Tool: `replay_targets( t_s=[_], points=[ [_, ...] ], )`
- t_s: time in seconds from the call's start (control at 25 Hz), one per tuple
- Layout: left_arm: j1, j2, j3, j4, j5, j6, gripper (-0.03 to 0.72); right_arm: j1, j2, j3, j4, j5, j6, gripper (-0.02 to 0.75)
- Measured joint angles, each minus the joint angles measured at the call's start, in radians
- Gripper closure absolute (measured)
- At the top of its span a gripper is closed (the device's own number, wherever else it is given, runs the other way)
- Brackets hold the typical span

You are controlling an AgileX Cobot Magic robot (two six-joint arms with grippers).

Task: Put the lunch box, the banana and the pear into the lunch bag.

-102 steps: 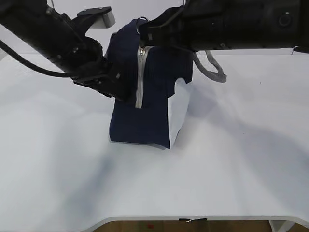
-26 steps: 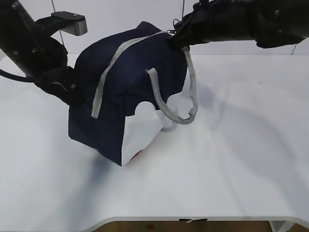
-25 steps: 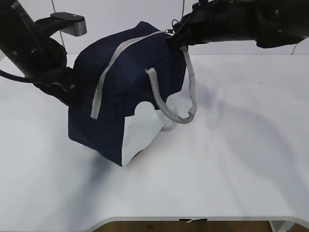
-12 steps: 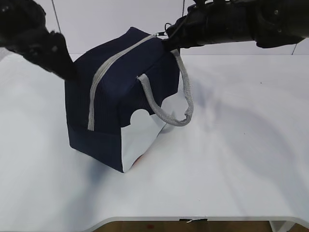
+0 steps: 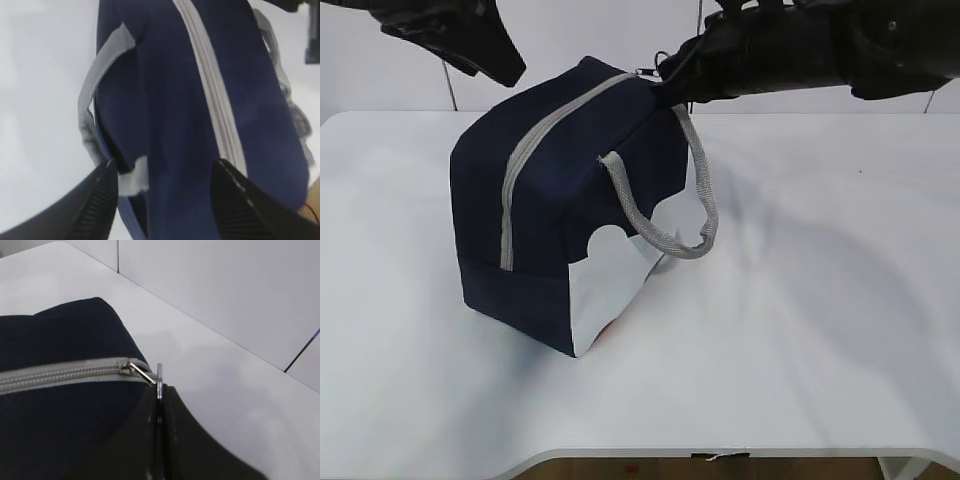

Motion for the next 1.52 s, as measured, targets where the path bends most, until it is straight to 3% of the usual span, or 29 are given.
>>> replay_targets(
  t_s=[0.52,0.6,0.72,0.84,1.04,1.52],
  points=[
    [0.000,0.155,-0.033,-0.078,-0.072,0.008,0.268,0.000,0.000,0.000,-0.002,-0.003,0.004,0.731],
    [0.000,0.163,-0.033,-0.080,-0.072,0.009,0.347,0.000,0.000,0.000,-0.002,-0.003,0.004,0.731],
    [0.000,0.163,-0.033,-0.086,-0.072,0.018,0.583,0.000,0.000,0.000,-0.002,-0.003,0.004,0.731],
    [0.000,0.163,-0.033,-0.085,-0.057,0.049,0.673,0.000,0.000,0.000,-0.002,-0.005,0.009,0.731],
    [0.000,0.161,-0.035,-0.020,0.004,0.137,0.683,0.000,0.001,0.000,-0.002,-0.014,0.061,0.731],
    [0.000,0.146,-0.038,0.044,0.063,0.175,0.685,-0.004,0.022,0.000,-0.002,0.018,0.290,0.731]
  ],
)
